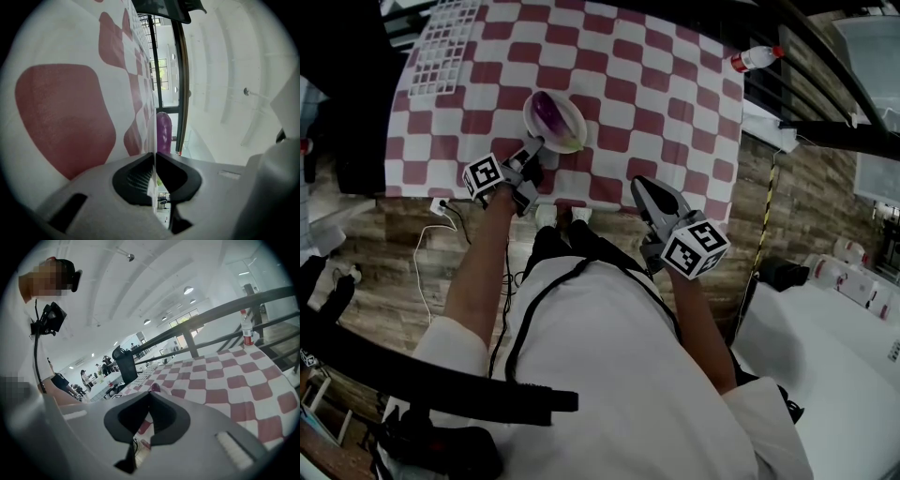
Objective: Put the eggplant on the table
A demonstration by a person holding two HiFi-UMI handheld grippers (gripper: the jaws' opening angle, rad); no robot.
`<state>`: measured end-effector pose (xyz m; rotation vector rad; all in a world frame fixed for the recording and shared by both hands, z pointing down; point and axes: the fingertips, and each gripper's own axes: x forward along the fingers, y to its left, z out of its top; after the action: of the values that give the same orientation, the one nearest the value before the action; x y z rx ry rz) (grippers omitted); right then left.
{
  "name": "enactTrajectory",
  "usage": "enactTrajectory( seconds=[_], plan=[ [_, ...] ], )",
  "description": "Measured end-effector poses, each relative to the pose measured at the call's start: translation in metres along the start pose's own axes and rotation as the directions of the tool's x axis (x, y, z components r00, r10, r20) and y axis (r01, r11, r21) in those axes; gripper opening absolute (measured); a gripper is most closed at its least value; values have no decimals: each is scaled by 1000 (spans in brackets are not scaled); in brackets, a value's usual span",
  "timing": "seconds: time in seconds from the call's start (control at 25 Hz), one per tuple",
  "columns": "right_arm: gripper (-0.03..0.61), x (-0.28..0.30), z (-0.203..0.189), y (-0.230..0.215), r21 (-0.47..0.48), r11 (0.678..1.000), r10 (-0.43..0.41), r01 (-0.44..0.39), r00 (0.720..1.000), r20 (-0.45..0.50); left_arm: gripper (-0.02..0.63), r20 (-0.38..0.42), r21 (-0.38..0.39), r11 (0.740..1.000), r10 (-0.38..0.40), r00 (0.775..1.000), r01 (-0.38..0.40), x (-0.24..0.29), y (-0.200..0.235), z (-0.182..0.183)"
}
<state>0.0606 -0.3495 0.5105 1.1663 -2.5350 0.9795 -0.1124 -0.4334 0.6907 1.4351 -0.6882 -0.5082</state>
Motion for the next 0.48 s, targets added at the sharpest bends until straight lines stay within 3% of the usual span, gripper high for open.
enactTrajectory(
  seconds=[0.48],
  plan=[
    [8,3,5,-7,17,1000,-17,17,1000,12,28,-35,-15,998,53,998,-53,7,7,5]
  ],
)
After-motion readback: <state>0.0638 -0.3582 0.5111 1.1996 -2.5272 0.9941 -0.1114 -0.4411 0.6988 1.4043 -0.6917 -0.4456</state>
